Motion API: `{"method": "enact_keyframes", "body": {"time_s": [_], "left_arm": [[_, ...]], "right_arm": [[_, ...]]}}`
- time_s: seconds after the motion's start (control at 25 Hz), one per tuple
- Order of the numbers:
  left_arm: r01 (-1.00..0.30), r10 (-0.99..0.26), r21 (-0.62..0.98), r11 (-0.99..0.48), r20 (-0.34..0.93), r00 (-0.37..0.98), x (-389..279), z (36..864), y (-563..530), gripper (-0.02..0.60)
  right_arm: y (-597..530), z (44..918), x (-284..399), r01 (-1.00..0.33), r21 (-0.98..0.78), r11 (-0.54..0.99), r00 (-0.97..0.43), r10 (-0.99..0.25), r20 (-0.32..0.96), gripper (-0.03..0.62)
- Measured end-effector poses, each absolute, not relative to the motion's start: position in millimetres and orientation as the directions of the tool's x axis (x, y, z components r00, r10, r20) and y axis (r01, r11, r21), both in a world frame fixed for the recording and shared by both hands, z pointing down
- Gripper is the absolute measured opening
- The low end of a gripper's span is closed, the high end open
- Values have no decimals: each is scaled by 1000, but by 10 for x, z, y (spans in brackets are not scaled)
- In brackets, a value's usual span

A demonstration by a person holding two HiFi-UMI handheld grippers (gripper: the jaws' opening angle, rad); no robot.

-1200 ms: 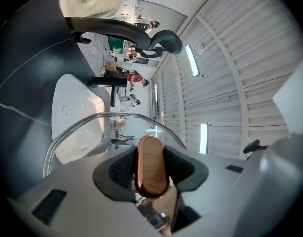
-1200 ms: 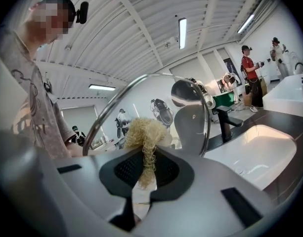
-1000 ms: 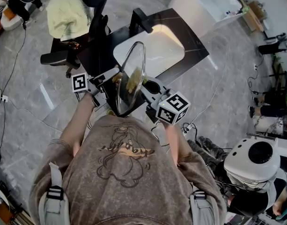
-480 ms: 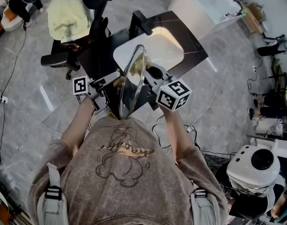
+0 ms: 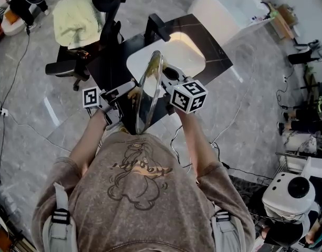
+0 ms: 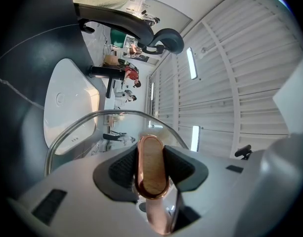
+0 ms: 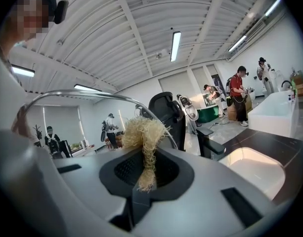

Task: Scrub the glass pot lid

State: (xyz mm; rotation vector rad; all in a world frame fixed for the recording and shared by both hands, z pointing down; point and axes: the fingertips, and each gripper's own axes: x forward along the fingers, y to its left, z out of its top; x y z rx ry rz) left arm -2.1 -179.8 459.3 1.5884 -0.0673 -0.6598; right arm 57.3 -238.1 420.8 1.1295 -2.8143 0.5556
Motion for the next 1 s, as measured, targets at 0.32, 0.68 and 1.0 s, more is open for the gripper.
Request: {"method": "enact_keyframes", "body": {"time_s": [0.32,0.68,1.0], "left_arm": [[362,-433,921,-141,-386,814,-35,4604,-1801,181],[379,-445,916,-134,-397,803,-38,4598,-1798,181],[379,-451,915,-137,-399,799,-50,4607,-1810,181]], "right_arm": [[-2514,4567,522,-699,-318,640,-714,-651,259,41],[-2449,4968,450,-707,-333,625,-708,-620,338,43],[-2299,5255,378,-701,-359,616,-712,-584,389,41]]}}
